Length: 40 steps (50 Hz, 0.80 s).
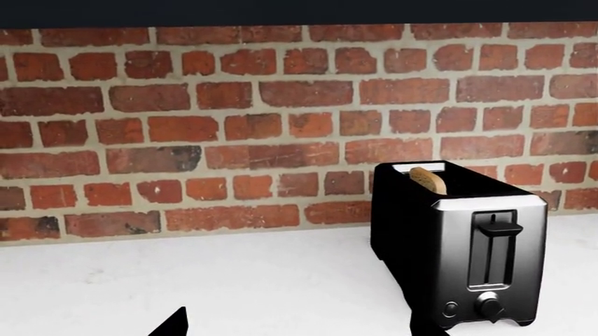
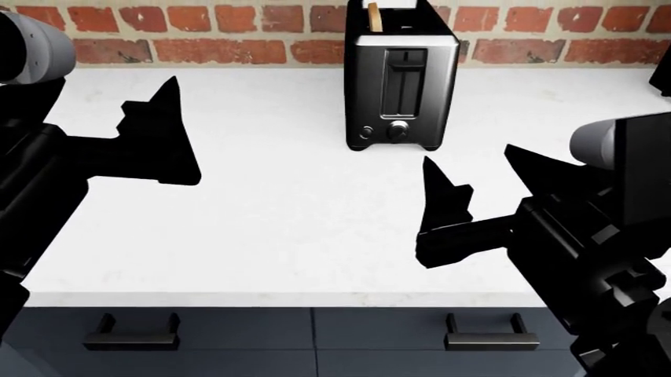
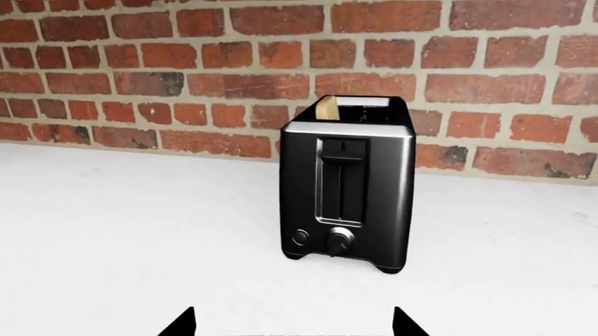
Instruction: Push down the lever of the toaster to turn it on.
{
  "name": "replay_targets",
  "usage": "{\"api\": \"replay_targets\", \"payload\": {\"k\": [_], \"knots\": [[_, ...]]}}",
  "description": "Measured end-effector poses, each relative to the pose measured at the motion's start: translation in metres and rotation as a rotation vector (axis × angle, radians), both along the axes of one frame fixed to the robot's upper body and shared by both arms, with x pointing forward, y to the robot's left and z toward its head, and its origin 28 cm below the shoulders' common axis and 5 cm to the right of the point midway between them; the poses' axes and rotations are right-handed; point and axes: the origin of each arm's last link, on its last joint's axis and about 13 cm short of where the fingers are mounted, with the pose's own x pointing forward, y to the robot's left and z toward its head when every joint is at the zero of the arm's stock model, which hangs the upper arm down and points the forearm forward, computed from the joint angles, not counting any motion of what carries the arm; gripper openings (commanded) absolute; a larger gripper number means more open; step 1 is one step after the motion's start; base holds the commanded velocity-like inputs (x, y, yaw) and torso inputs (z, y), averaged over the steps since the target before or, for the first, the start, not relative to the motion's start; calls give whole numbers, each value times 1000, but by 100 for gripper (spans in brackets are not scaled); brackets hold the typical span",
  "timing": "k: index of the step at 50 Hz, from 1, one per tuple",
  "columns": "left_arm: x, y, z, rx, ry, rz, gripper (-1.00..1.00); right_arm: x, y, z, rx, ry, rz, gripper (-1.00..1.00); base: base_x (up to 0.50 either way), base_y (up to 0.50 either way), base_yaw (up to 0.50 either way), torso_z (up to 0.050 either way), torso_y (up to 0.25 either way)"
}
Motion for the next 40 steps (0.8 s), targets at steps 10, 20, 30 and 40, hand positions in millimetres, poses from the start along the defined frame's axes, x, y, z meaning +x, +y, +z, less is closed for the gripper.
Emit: {"api": "replay_targets", "payload": {"k": [10,20,30,40], "knots": [[1,0,-1,-3,-3,0,100,6,2,-2,3,5,-20,100,0,0,0,0,0],[2,-3,-7,-10,-1,-13,100,50,10,-6,27,-9,-25,100,0,0,0,0,0],[3,-4,-15,-17,0,-20,100,94,17,-16,15,0,-42,100,0,0,0,0,0],[6,-7,-17,-18,3,-24,100,129,18,-19,-6,-2,-78,-100,0,0,0,0,0]]}}
